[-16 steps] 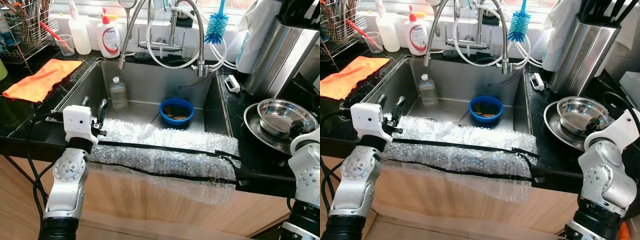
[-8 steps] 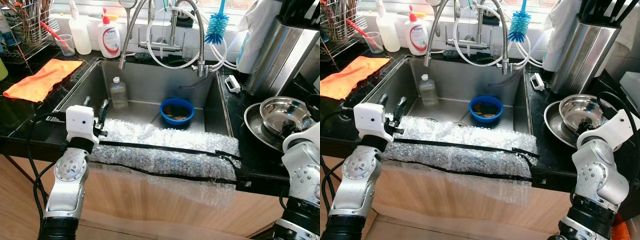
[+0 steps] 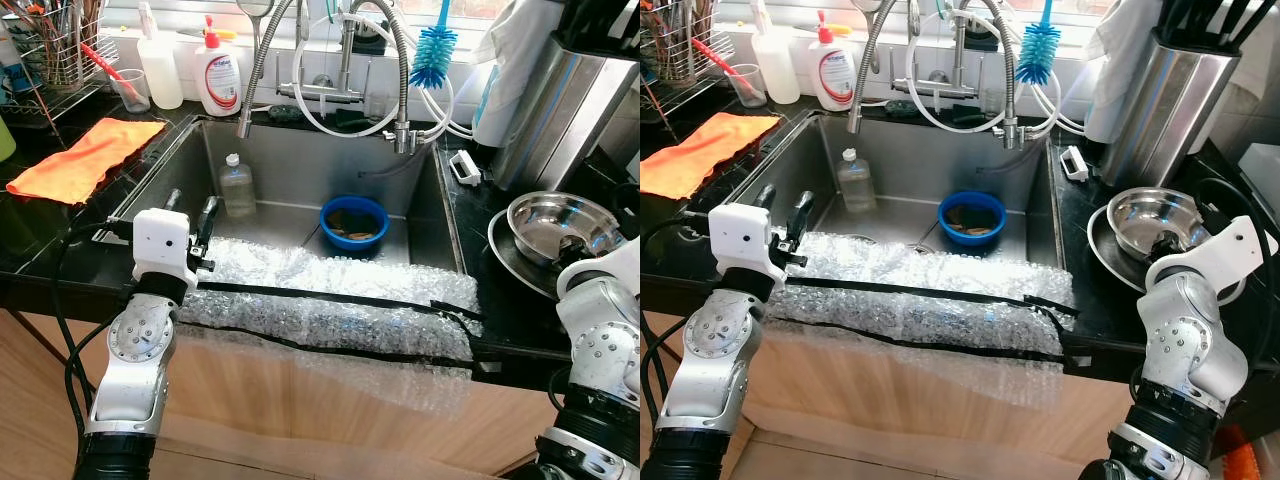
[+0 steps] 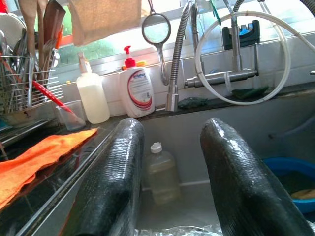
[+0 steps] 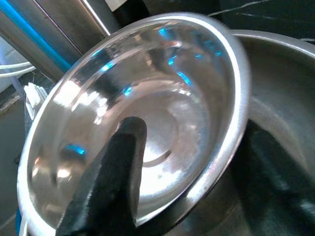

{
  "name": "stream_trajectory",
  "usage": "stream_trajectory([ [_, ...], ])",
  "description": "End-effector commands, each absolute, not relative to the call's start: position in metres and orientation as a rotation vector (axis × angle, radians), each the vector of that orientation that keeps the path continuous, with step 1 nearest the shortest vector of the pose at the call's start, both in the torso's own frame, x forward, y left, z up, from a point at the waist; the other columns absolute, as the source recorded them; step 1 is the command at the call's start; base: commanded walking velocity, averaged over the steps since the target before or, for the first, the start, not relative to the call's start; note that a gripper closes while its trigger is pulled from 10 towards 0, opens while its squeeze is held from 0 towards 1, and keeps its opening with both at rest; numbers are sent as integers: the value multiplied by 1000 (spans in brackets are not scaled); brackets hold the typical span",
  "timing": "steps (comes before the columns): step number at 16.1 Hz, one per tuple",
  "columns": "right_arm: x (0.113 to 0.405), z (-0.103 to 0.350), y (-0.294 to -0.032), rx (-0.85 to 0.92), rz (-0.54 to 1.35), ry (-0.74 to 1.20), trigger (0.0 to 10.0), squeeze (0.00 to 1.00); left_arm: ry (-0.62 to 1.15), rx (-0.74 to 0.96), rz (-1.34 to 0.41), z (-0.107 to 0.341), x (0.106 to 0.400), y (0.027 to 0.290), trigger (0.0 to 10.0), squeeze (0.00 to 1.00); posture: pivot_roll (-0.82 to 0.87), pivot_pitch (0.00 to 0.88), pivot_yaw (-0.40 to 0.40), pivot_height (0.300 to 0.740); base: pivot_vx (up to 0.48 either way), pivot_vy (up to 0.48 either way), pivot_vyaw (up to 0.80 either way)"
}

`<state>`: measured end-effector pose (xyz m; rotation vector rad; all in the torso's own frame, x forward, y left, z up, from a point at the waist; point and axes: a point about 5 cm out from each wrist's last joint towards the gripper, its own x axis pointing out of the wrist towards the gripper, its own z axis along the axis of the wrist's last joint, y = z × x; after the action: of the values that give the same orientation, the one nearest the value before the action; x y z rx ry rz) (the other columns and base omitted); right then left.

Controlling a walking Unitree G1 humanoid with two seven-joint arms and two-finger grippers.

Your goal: Kitchen organization

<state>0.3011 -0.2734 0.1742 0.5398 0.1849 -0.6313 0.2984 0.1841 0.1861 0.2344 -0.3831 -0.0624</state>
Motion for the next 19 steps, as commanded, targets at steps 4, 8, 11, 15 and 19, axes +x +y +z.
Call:
stream_trajectory([
  [4,305,173,-270,581,-634,186,0,0,-411,274,-67,193,301,182,10000,0,-7,0,-38,740,0,0,0],
  [8,305,172,-269,587,-644,181,0,0,-415,281,-71,194,301,180,10000,0,-5,0,-36,740,0,0,0],
  [11,306,172,-268,594,-649,174,0,0,-419,287,-77,195,302,178,10000,0,-2,0,-34,740,0,0,0],
  [15,309,182,-265,585,-629,58,0,0,-457,287,-53,203,304,180,10000,0,-2,0,-33,740,0,0,0],
  [19,306,208,-265,464,-628,-126,0,0,-533,246,-19,225,302,181,10000,0,0,0,-32,740,0,0,0],
])
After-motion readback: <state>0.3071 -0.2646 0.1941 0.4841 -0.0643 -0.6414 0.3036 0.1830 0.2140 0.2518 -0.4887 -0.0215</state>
